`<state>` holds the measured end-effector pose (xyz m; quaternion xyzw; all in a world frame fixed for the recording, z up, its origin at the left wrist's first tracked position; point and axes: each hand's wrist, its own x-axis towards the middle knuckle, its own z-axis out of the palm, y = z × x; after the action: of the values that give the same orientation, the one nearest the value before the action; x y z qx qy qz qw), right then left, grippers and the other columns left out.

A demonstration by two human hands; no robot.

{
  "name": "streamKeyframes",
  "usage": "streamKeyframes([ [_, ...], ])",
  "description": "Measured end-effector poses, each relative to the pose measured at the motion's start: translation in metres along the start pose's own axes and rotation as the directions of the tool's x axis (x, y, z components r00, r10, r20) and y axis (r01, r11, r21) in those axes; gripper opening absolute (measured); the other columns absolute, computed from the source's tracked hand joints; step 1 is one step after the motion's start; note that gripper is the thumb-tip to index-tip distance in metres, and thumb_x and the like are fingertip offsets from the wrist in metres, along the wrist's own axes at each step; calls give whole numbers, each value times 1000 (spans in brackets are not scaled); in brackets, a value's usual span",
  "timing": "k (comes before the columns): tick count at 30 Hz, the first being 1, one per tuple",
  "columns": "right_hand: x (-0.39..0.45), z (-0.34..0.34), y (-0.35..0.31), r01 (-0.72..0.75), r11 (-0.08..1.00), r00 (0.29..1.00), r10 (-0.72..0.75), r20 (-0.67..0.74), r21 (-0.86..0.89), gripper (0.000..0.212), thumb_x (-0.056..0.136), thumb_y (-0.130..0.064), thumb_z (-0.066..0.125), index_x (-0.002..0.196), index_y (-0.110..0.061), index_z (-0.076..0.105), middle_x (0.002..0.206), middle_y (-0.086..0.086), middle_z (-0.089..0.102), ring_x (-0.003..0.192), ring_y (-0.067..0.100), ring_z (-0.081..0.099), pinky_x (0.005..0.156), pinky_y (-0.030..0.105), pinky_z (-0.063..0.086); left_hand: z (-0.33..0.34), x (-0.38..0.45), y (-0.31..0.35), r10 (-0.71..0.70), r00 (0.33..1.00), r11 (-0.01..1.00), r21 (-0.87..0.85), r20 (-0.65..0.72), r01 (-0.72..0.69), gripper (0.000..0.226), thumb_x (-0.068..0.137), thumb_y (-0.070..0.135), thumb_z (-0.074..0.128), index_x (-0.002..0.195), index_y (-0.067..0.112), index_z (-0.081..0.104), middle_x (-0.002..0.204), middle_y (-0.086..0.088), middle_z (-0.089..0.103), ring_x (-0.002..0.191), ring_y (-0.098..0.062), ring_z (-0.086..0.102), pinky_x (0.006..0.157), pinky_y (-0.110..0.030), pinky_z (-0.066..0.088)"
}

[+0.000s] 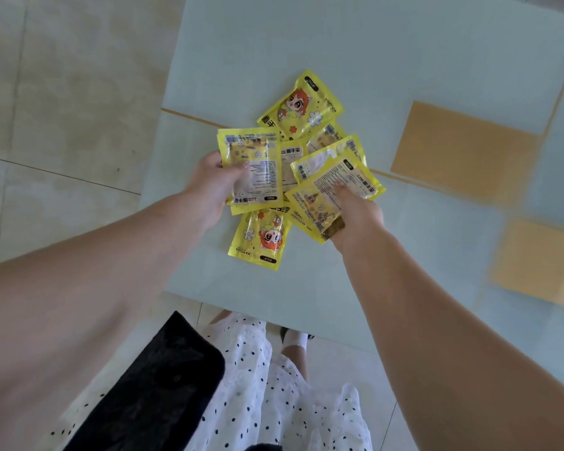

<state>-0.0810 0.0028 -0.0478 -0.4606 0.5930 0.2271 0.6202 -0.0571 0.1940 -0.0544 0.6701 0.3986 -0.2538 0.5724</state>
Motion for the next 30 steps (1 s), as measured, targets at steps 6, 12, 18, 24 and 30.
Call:
streamKeyframes([
  [6,2,13,-5,51,998,991,-54,-126,-31,25,83,-31,70,70,-24,50,77,-2,59,91,27,67,84,43,57,3,6,3,-9,999,996,86,38,6,18,86,2,57,86,19,57,86,-4,64,91,-24,63,93,-39,48],
  [12,5,18,-7,65,998,987,-64,-149,0,14,84,-25,70,86,-23,57,87,-2,64,93,26,68,77,44,59,4,12,7,-43,998,995,91,46,38,24,79,-6,54,93,13,57,105,-13,67,103,-30,64,95,-52,48],
  [18,8,22,-14,161,987,966,-153,-208,19,12,84,-29,69,83,-23,60,82,-5,65,82,19,68,74,39,59,8,15,7,-36,997,998,53,68,32,22,87,-2,54,90,19,56,96,-6,66,96,-24,65,95,-48,49],
  [24,14,38,-31,334,917,899,-379,-221,-217,24,79,-36,69,66,-28,52,100,0,65,74,17,58,70,31,53,11,19,11,-22,998,1000,16,52,21,19,87,2,58,102,15,57,104,-6,67,102,-22,63,96,-43,46],
  [30,27,42,-29,353,736,850,-511,-131,-578,39,82,-39,65,114,-17,60,142,-1,47,125,29,42,95,34,40,9,20,20,20,1000,1000,15,21,-20,21,82,-3,54,88,17,58,82,-2,65,85,-20,63,84,-34,47],
])
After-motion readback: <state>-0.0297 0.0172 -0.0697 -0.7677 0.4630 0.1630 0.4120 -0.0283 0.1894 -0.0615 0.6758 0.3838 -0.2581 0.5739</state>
